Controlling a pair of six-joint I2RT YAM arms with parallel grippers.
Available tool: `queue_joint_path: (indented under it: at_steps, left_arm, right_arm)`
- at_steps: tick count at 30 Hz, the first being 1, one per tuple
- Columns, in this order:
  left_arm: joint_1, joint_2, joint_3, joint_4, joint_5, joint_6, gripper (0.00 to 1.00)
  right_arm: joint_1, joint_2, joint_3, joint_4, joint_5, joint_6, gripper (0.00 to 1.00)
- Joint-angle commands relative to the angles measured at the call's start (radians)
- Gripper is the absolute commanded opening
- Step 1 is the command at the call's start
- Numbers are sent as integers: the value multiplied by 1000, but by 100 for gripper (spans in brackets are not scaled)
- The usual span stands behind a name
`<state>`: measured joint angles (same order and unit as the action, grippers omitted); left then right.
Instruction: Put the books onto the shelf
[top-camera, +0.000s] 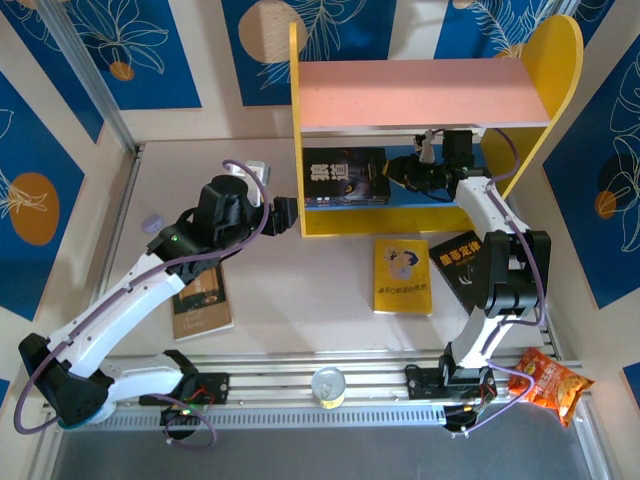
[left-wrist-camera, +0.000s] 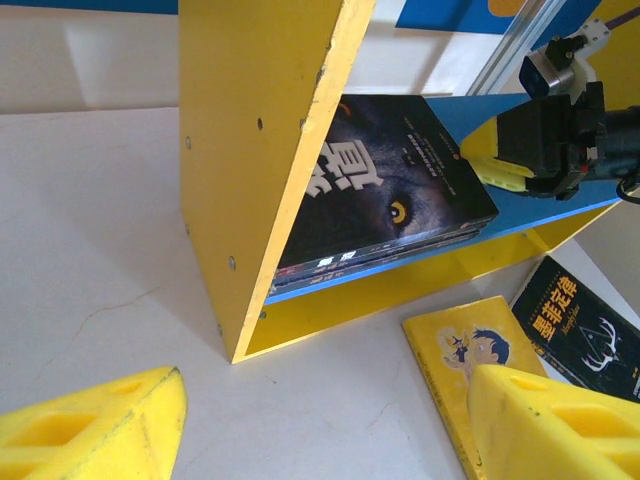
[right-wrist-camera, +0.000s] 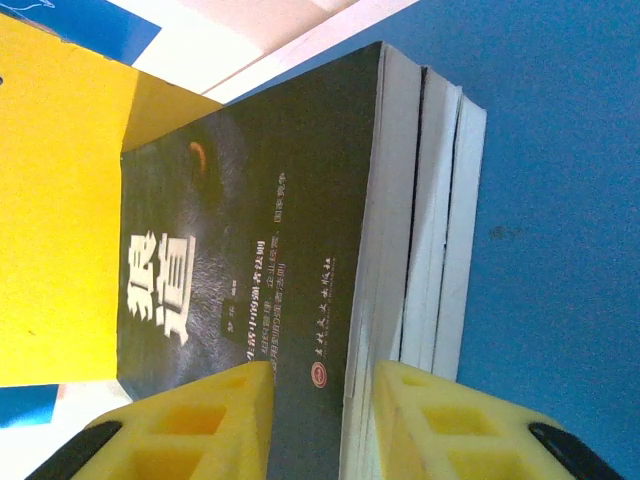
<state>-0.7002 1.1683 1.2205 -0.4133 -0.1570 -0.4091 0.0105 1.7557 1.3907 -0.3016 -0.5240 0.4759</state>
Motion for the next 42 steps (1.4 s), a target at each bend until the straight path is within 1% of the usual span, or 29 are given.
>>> queue_joint_path:
  at_steps: [1, 10, 22, 25, 33, 37, 42]
  left_arm:
    - [11, -15, 24, -16, 10, 13, 74]
    - [10, -25, 14, -16, 5, 15, 74]
    - [11, -30, 8, -14, 7, 13, 74]
    - [10, -33, 7, -13, 10, 12, 74]
    - [11, -38, 4, -17, 7, 13, 74]
    - [10, -38, 1, -17, 5, 13, 74]
    - [10, -38, 2, -19, 4, 15, 74]
  right_arm:
    - [14, -44, -3, -7, -2, -18, 33]
    - [13, -85, 21, -18, 42, -22, 34]
    - [73, -30, 66, -45, 70, -50, 35]
    - [89, -18, 78, -58, 94, -58, 35]
    - [133, 14, 113, -130, 222, -114, 35]
    - [150, 22, 120, -142, 248, -126, 35]
    - [168, 3, 130, -137, 249, -132, 35]
